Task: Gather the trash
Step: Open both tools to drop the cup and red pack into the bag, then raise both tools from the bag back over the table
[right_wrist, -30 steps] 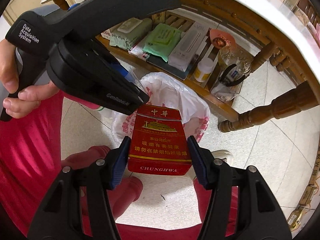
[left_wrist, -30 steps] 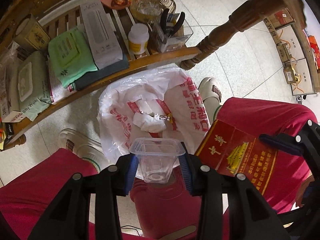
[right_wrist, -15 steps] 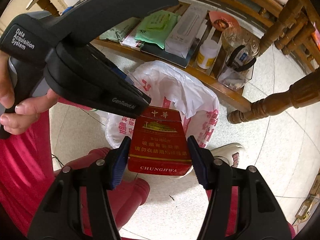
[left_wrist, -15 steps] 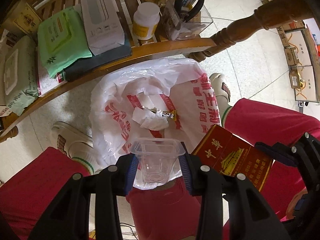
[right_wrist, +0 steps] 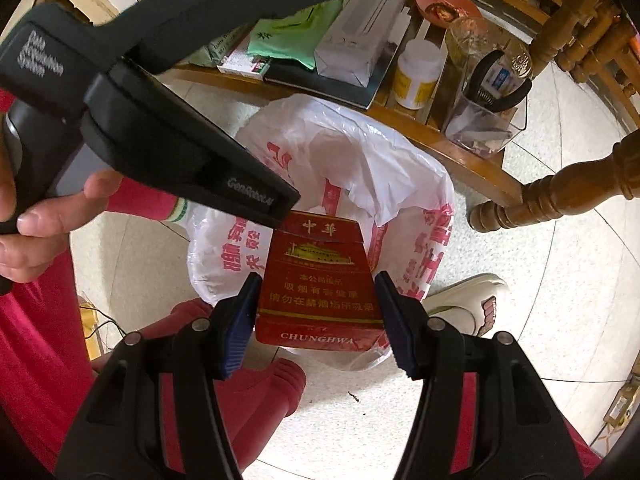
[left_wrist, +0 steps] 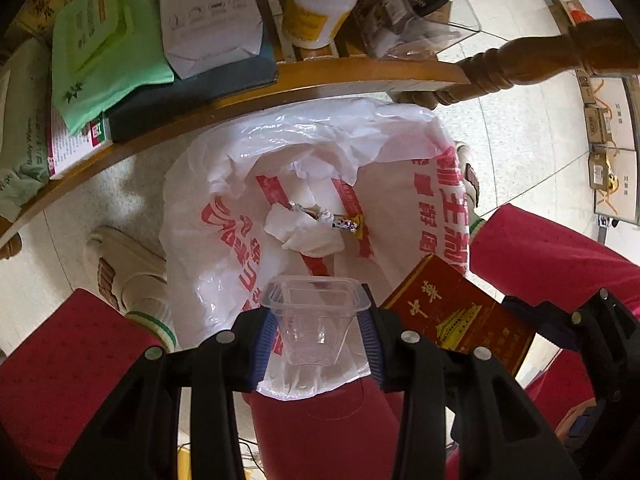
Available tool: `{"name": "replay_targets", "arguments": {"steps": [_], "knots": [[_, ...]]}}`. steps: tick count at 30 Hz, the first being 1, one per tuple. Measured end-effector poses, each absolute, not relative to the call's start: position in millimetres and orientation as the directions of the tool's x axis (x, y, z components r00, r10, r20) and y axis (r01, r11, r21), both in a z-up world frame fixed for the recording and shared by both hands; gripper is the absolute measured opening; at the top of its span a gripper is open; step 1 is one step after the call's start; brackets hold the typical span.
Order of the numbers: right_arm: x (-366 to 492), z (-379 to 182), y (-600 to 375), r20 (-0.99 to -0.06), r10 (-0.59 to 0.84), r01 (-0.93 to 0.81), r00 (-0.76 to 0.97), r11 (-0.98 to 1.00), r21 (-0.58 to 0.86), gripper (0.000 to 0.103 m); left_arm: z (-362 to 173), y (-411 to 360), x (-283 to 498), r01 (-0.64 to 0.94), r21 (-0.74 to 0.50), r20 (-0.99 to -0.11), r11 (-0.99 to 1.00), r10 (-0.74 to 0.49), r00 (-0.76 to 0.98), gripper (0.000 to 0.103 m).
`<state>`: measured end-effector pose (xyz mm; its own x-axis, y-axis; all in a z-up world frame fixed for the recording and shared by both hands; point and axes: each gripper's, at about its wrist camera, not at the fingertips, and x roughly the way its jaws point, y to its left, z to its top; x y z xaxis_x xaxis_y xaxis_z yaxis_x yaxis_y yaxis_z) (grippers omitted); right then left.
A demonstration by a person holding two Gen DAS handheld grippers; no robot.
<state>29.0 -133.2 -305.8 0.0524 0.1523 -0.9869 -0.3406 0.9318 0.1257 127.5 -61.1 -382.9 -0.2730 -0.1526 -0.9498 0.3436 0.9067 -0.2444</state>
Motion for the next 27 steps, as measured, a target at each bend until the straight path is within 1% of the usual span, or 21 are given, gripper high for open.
{"name": "replay_targets", "arguments": {"steps": [5,6,7,8,9,10,18,21,27], "knots": [[33.1,-319.6,-134.9,-0.986,0.16,-0.328,0.039,0.934,0.139,0.057,-388.4,-63.2,128.1,0.357,-0.211,-0.957,0.91,-0.117,-0.267,0.039],[33.3,-321.2,-134.7,-0.986,0.16,-0.325,0.038,0.935,0.139,0.058,-390.1,-63.7,128.2,0.359,-0.208,-0.956,0.91,-0.11,-0.273,0.041],[33.7,-322.8,-134.5,-0.986,0.165,-0.321,0.037,0.936,0.145,0.061,-392.2,-64.3,128.7,0.357,-0.208,-0.953,0.911,-0.106,-0.283,0.05],[34.5,-324.2,-135.1,-0.985,0.168,-0.317,0.035,0.937,0.148,0.065,-393.6,-63.8,129.0,0.353,-0.208,-0.951,0.912,-0.104,-0.292,0.055],[35.4,-324.7,-135.9,-0.985,0.168,-0.31,0.036,0.939,0.149,0.074,-394.4,-63.2,129.4,0.35,-0.206,-0.951,0.914,-0.103,-0.291,0.061],[36.4,-324.4,-136.9,-0.985,0.168,-0.306,0.042,0.94,0.148,0.075,-394.5,-63.1,129.6,0.353,-0.199,-0.953,0.914,-0.097,-0.286,0.062],[39.2,-319.7,-138.9,-0.982,0.182,-0.287,0.052,0.944,0.16,0.075,-393.7,-61.3,129.8,0.358,-0.181,-0.957,0.916,-0.081,-0.277,0.068],[39.1,-320.0,-137.8,-0.981,0.184,-0.291,0.053,0.943,0.161,0.075,-392.9,-60.3,129.6,0.357,-0.181,-0.958,0.916,-0.082,-0.276,0.072],[37.1,-316.3,-136.2,-0.98,0.187,-0.297,0.06,0.941,0.161,0.075,-386.8,-59.8,127.6,0.364,-0.174,-0.961,0.915,-0.078,-0.264,0.073]]}}
